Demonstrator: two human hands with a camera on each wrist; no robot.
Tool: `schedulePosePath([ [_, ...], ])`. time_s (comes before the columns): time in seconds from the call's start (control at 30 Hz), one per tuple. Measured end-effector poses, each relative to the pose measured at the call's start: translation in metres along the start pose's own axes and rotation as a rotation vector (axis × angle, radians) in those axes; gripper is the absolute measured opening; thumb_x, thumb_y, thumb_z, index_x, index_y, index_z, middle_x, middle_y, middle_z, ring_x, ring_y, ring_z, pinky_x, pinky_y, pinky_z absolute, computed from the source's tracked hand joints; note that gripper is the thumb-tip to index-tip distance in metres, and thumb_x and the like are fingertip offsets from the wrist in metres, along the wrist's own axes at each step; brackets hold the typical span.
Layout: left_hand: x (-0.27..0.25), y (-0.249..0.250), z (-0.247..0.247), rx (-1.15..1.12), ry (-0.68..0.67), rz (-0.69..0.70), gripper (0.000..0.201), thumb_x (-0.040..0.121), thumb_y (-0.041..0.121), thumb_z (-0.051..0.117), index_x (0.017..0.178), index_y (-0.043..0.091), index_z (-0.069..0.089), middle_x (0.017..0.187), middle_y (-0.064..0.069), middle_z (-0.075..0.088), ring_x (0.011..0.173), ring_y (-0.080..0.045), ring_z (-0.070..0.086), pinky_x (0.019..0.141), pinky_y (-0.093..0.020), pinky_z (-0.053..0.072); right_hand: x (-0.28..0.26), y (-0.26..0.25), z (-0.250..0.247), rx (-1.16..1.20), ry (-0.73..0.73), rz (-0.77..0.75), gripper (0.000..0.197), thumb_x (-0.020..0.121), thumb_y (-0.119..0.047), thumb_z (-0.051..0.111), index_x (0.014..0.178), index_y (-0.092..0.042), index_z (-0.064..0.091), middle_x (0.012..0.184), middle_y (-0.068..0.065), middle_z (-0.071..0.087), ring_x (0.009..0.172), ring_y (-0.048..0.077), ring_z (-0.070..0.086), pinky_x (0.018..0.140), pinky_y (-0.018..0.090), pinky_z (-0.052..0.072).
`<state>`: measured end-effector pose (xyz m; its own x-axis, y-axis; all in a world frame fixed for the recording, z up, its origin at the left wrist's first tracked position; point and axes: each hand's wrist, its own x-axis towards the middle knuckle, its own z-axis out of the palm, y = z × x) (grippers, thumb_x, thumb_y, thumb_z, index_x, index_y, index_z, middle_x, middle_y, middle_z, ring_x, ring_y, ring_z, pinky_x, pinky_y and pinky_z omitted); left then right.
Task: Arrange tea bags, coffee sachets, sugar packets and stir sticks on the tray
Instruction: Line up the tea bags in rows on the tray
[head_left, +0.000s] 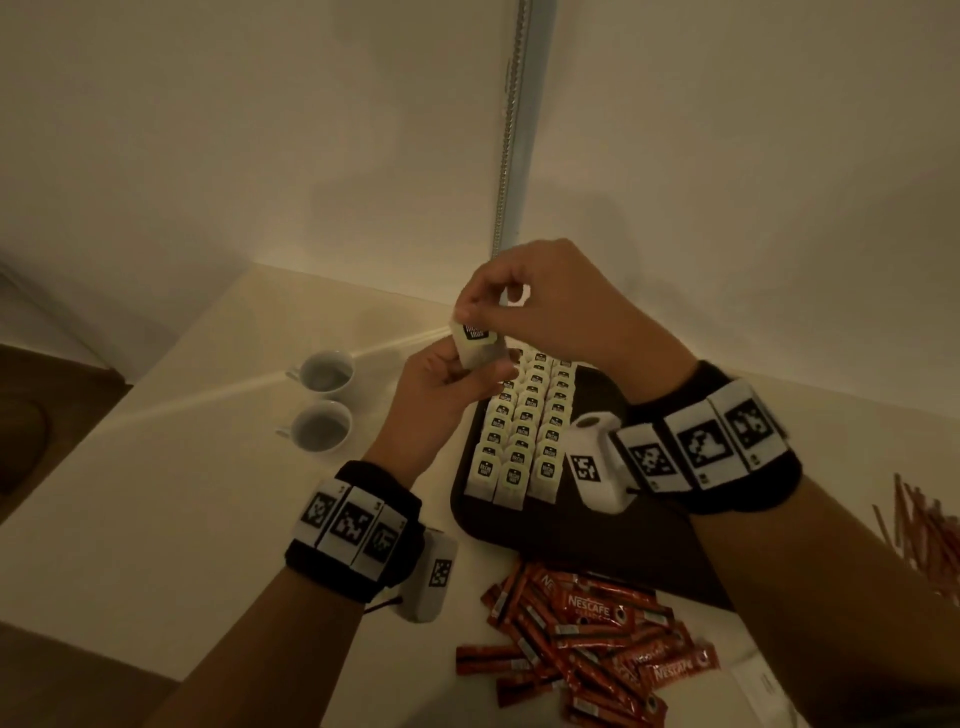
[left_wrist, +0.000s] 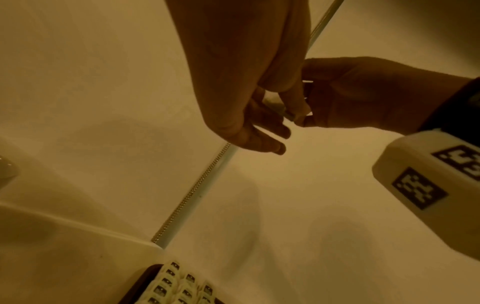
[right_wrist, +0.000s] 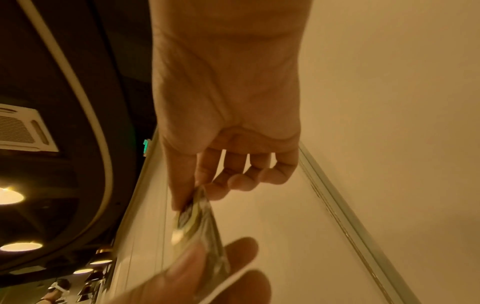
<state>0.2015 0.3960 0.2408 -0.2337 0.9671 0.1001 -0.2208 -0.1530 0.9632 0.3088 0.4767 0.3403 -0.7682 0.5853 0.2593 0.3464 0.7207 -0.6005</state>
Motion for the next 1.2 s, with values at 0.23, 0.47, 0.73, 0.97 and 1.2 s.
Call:
schedulePosePath([
  [0.23,0.002,0.007,0.011,-0.029,-0.100,0.015,0.018,0.082,0.018,0.069,0.101,0.015,0.069,0.100,-0.001,0.074,0.093,-0.022,0.069,0.088,-0.037,0.054,0.002,-0.024,-0.031,-0.074,-0.146,0.057,0.009,0.082,-0.017,0.071,0.087,-0.012,0.076,0.067,-0.016,0.060,0.051,-0.014,0.051,0.054,0.002,0.036],
  [0.47,0.002,0.012,0.014,-0.010,-0.113,0.031,0.020,0.079,0.022,0.074,0.100,0.022,0.071,0.101,0.000,0.073,0.098,-0.023,0.067,0.084,-0.035,0.054,-0.003,-0.024,-0.034,-0.078,-0.159,0.091,0.009,0.083,-0.020,0.070,0.088,-0.014,0.076,0.066,-0.016,0.061,0.048,-0.011,0.051,0.050,0.003,0.035],
  [0.73,0.006,0.018,0.015,0.007,-0.072,0.110,0.009,0.082,0.014,0.067,0.090,0.016,0.069,0.086,0.000,0.073,0.087,-0.016,0.068,0.075,-0.024,0.052,-0.008,-0.020,-0.031,-0.067,-0.148,0.070,0.008,0.083,-0.019,0.070,0.087,-0.015,0.075,0.065,-0.019,0.058,0.056,-0.014,0.052,0.057,0.003,0.036],
  [0.97,0.000,0.012,0.016,0.005,-0.108,0.103,0.024,0.075,0.014,0.067,0.099,0.011,0.068,0.091,0.003,0.075,0.087,-0.012,0.070,0.074,-0.019,0.051,-0.011,-0.010,-0.031,-0.039,-0.085,0.060,0.007,0.082,-0.024,0.071,0.085,-0.019,0.075,0.076,-0.009,0.068,0.062,-0.009,0.053,0.061,0.007,0.037],
  [1.2,-0.005,0.010,0.018,0.030,-0.076,0.061,0.025,0.078,0.021,0.064,0.101,0.012,0.068,0.091,0.003,0.075,0.084,-0.010,0.070,0.076,-0.023,0.053,-0.020,0.000,-0.030,0.007,-0.003,0.065,0.007,0.082,-0.026,0.071,0.088,-0.022,0.073,0.072,-0.015,0.062,0.064,-0.008,0.051,0.062,0.007,0.038],
])
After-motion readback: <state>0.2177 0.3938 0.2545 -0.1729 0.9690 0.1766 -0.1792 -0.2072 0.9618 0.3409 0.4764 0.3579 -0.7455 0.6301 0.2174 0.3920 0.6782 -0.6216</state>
